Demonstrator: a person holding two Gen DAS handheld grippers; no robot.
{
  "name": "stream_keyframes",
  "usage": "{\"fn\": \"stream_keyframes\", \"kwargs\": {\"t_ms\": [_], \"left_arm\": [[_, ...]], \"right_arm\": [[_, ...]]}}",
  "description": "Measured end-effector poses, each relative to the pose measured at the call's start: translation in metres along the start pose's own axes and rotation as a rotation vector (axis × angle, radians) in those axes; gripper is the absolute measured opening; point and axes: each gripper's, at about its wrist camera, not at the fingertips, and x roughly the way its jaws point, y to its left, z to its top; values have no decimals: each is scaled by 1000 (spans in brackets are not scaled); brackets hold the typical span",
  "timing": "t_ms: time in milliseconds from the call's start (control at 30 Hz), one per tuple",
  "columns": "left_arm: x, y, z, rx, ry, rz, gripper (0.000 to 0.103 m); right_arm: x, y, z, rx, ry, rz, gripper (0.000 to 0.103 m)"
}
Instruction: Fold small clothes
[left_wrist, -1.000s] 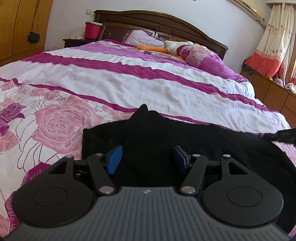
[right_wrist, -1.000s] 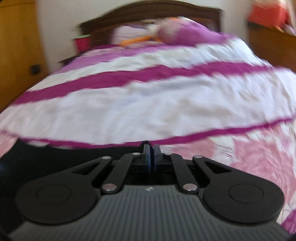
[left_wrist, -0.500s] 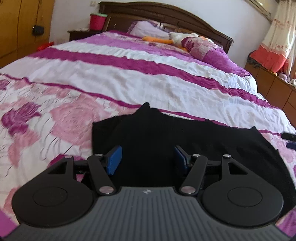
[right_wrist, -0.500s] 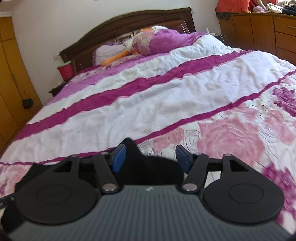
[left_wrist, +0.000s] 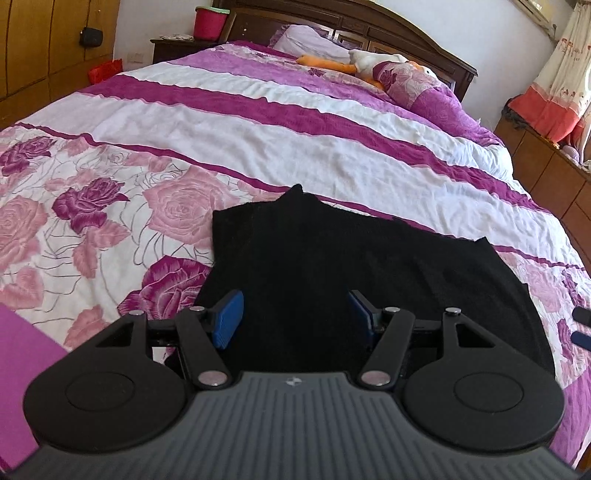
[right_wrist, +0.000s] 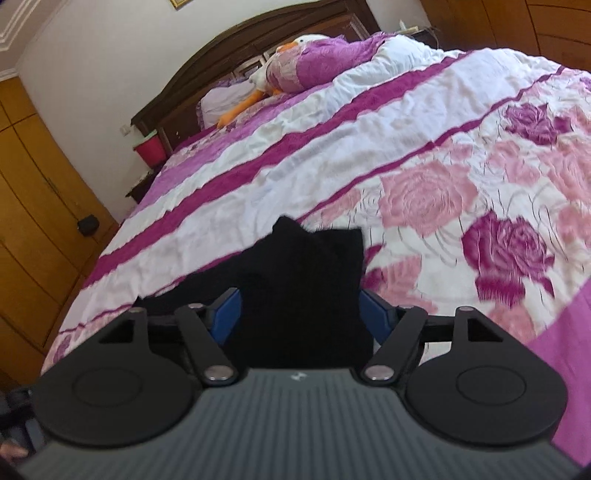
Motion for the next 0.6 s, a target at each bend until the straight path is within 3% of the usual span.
{"fn": "stream_keyframes", "kwargs": {"t_ms": [233,400,600], "left_arm": [[-3,3,-11,-4,27,21,67],[2,8,-19,2,49,46,67],[9,13,-24,-8,65,50,67]], "right_arm": [[11,-8,-30,53,60,-16,74],[24,-12,-42,49,53,-53,76],[38,-18,-49,71,37,-21,76]]}}
